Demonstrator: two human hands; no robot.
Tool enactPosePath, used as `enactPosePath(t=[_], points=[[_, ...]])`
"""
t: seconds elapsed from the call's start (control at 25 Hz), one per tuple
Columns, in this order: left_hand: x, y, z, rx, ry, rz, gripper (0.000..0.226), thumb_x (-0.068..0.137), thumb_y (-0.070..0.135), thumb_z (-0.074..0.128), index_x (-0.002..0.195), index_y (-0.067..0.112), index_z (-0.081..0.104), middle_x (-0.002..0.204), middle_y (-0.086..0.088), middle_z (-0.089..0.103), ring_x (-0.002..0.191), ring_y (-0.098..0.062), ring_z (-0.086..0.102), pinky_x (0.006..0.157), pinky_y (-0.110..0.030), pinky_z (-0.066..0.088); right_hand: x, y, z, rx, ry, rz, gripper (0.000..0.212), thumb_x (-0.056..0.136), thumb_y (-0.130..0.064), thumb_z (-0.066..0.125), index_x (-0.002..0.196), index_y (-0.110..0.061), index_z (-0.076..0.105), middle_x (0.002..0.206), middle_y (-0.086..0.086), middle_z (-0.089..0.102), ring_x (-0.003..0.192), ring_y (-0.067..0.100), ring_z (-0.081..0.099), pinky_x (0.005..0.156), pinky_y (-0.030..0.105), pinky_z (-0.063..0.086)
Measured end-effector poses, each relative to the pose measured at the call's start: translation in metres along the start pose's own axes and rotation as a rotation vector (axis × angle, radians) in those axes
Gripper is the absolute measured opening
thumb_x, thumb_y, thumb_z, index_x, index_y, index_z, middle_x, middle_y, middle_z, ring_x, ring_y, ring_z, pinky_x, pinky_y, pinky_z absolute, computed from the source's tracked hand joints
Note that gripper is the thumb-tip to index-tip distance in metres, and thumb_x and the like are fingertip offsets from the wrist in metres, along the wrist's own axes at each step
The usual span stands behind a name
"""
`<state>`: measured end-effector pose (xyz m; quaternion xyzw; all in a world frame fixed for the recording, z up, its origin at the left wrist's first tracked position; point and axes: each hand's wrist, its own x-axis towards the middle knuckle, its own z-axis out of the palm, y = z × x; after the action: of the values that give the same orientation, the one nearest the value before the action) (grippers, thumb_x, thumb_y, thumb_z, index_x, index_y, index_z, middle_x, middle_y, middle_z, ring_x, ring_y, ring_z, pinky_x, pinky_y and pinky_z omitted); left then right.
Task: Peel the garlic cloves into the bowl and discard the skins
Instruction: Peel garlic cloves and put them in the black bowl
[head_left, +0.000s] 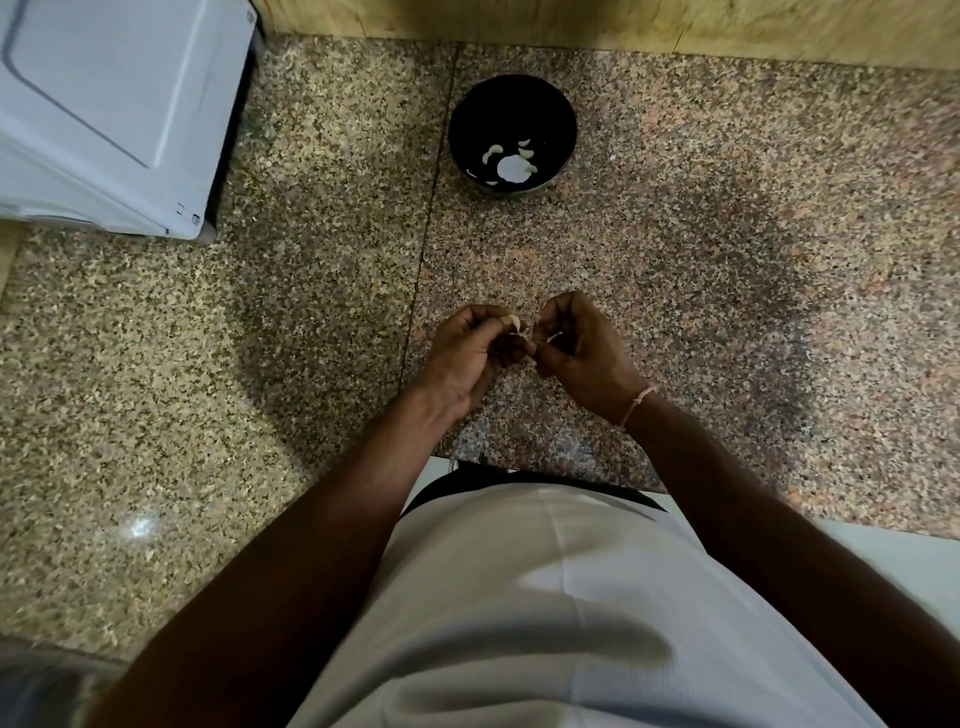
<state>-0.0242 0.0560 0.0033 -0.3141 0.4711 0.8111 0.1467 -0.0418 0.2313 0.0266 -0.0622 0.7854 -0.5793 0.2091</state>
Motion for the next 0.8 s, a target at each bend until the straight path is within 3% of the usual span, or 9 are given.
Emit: enactPosePath(t=[0.2, 0.32, 0.44, 0.6, 0.8], points=[[0.003, 0.000, -0.006, -0.011, 0.044, 0.041, 0.009, 0.098, -0.001, 0.065, 0.099, 0.008, 0.064, 0.088, -0.008, 0.077, 0.071, -0.018, 0.074, 0.062, -0.028, 0.061, 0.003, 0.008, -0.002, -0.061, 0.033, 0.042, 0.023, 0.092, -0.007, 0.074, 0.108, -0.014, 0.060, 0.092, 0.008, 0.069, 0.072, 0.022, 0.068, 0.064, 0.036, 0.057], [0.004, 0.003, -0.009, 0.022, 0.040, 0.076, 0.010, 0.098, -0.002, 0.066, 0.098, 0.007, 0.064, 0.090, -0.009, 0.077, 0.073, -0.019, 0.073, 0.063, -0.030, 0.061, 0.015, 0.011, -0.002, -0.194, 0.086, 0.027, 0.007, 0.094, -0.023, 0.075, 0.099, -0.019, 0.070, 0.081, -0.008, 0.071, 0.068, 0.003, 0.067, 0.061, 0.021, 0.054], [0.005, 0.004, -0.009, 0.041, 0.056, 0.103, 0.010, 0.098, -0.003, 0.065, 0.097, 0.007, 0.064, 0.088, -0.009, 0.076, 0.071, -0.018, 0.072, 0.062, -0.030, 0.061, 0.026, 0.010, 0.001, -0.308, 0.128, 0.017, 0.016, 0.091, -0.031, 0.079, 0.092, -0.016, 0.074, 0.077, -0.007, 0.072, 0.065, 0.001, 0.065, 0.057, 0.018, 0.050], [0.007, 0.002, -0.014, 0.018, 0.068, 0.109, 0.011, 0.098, -0.005, 0.064, 0.096, 0.007, 0.064, 0.091, -0.010, 0.076, 0.070, -0.018, 0.071, 0.063, -0.030, 0.061, 0.031, 0.009, 0.002, -0.347, 0.123, 0.024, 0.014, 0.083, -0.019, 0.085, 0.092, -0.016, 0.075, 0.083, -0.006, 0.075, 0.075, 0.006, 0.071, 0.066, 0.023, 0.059], [0.008, -0.001, -0.022, 0.014, 0.077, 0.123, 0.011, 0.096, -0.004, 0.067, 0.098, 0.007, 0.067, 0.087, -0.007, 0.077, 0.072, -0.018, 0.073, 0.063, -0.029, 0.061, 0.027, 0.008, 0.007, -0.420, 0.082, -0.059, 0.020, 0.092, -0.005, 0.072, 0.106, -0.015, 0.081, 0.100, -0.001, 0.078, 0.078, -0.003, 0.066, 0.071, 0.004, 0.050]])
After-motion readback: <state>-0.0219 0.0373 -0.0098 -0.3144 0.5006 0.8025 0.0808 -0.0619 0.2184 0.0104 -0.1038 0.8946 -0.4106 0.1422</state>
